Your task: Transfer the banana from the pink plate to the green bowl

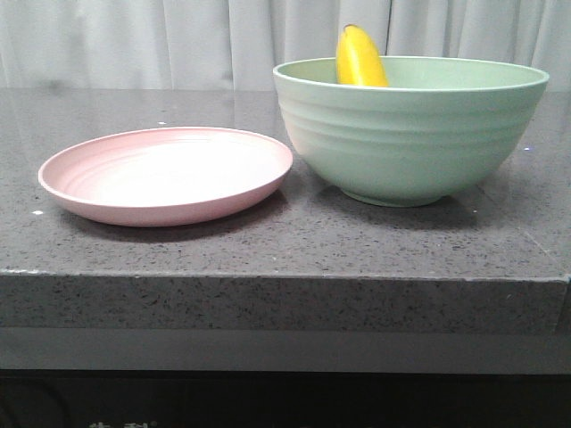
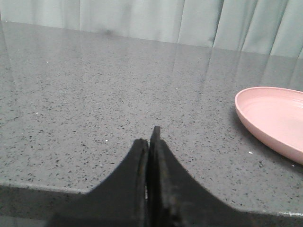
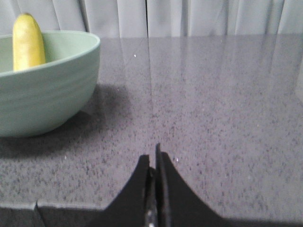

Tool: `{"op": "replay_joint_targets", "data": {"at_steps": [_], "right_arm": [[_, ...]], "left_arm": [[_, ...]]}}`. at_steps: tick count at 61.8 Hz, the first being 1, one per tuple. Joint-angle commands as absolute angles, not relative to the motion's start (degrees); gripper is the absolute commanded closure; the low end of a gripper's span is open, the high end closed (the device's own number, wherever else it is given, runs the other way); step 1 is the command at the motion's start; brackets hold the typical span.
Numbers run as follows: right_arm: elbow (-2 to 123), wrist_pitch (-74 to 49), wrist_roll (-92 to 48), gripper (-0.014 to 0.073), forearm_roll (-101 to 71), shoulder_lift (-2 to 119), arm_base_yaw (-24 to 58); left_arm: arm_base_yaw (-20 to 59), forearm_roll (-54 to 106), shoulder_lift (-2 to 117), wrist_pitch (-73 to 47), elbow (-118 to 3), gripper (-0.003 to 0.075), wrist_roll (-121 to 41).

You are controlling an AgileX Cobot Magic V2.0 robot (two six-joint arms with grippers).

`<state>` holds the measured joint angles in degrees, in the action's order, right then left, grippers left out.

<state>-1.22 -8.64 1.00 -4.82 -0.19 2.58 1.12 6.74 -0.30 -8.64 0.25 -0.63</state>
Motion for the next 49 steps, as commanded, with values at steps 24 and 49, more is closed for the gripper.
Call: {"op": "replay_joint_targets", "data": {"at_steps": [24,49], "right_arm": [[-1.4,-6.1,1.1,0.0662,-7.9,-1.9,2.2],[-1.4,-6.1,1.1,0.0662,-7.9,-1.9,2.2]], "left_arm": [[1.1,7.2,-1.6,-3.3,0.5,0.0738,-0.5],[1.1,7.2,-1.6,-3.3,0.5,0.0738,-0.5]]}}
